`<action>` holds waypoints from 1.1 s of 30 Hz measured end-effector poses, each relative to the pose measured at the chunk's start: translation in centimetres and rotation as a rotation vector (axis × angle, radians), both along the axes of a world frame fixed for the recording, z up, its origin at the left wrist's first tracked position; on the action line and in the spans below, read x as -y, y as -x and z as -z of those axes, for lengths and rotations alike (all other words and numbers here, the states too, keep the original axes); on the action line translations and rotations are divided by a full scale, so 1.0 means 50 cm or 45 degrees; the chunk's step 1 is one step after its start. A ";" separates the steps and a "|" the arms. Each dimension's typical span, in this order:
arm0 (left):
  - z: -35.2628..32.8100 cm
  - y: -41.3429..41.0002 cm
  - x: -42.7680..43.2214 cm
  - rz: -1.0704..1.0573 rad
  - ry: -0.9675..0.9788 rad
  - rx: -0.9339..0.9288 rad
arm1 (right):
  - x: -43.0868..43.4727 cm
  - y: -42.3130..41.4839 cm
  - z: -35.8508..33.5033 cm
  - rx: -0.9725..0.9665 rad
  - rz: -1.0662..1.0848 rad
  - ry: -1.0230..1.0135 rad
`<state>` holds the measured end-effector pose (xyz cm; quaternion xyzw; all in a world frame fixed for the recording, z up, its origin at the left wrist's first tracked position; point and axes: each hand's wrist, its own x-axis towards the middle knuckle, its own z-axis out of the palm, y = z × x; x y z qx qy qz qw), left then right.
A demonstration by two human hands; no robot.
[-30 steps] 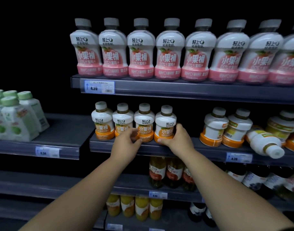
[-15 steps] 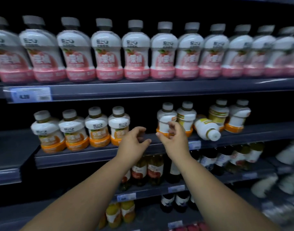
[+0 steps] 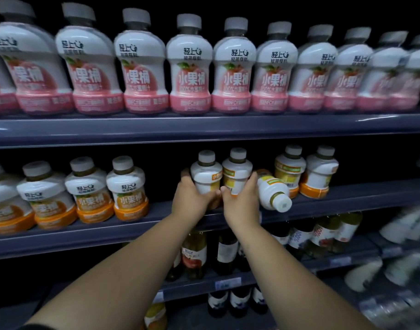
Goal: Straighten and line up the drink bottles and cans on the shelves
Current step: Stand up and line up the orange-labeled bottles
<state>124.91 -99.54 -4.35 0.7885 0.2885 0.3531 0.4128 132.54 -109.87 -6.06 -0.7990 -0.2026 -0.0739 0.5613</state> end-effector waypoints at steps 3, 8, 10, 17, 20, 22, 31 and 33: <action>0.003 -0.004 -0.014 0.039 -0.002 -0.007 | -0.009 -0.018 0.006 0.055 0.045 0.052; 0.006 0.040 -0.053 0.093 0.022 -0.030 | -0.030 -0.035 0.000 0.097 0.086 0.090; 0.007 0.065 -0.073 0.113 0.029 -0.042 | -0.036 -0.031 -0.003 0.084 0.017 0.072; 0.007 0.106 -0.101 0.020 0.045 -0.018 | -0.026 -0.005 -0.007 -0.083 -0.320 0.104; 0.003 0.109 -0.098 0.069 0.094 -0.033 | -0.028 -0.004 -0.014 -0.096 -0.303 0.165; 0.002 0.112 -0.094 -0.005 0.041 -0.046 | -0.029 -0.002 -0.014 -0.042 -0.201 0.191; 0.008 0.127 -0.085 -0.054 -0.060 -0.172 | -0.035 0.016 -0.007 0.039 -0.188 0.298; 0.012 0.129 -0.077 0.017 -0.070 -0.194 | -0.033 0.021 -0.005 0.027 -0.247 0.335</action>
